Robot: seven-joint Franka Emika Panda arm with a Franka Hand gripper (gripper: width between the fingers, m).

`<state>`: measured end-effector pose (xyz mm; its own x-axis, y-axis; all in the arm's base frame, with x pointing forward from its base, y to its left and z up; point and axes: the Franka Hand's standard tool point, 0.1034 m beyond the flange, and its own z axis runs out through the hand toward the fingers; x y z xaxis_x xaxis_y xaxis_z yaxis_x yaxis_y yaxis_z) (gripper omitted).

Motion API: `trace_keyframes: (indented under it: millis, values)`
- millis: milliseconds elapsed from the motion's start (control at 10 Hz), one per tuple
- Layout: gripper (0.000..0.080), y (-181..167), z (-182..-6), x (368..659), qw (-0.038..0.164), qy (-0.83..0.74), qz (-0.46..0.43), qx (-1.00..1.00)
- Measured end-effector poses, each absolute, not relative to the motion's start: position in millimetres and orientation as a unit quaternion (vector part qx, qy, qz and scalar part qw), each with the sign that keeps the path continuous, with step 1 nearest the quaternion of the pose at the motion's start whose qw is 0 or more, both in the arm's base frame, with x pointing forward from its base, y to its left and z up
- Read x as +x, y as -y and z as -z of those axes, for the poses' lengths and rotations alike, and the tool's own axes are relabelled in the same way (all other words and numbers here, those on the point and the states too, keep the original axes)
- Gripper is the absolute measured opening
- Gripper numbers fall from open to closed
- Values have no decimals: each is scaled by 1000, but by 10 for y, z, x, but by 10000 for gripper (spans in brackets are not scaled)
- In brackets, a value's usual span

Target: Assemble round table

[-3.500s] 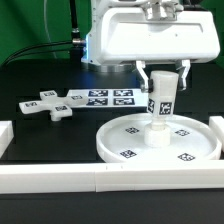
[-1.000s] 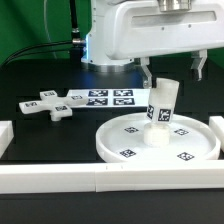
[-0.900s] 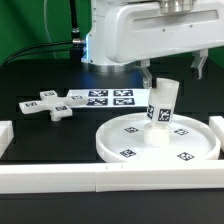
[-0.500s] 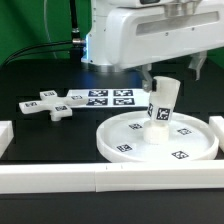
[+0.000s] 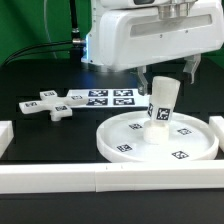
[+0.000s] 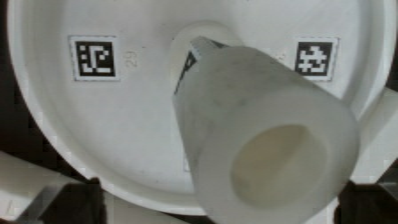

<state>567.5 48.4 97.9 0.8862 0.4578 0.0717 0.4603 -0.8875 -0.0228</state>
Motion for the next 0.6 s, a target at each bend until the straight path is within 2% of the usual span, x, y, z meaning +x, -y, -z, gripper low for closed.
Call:
trace_keyframes:
  millis: [100,200,300,400,600]
  values:
    - [649,-484,-978,5675,20,236,32,-971]
    - [558,-484,-976,5674,20,236,32,-971]
    - [558,-484,-976,5674,20,236,32,-971]
    - [399,-484,-976,5674,20,236,32,-971]
    - [399,-484,-976,5674,20,236,32,-971]
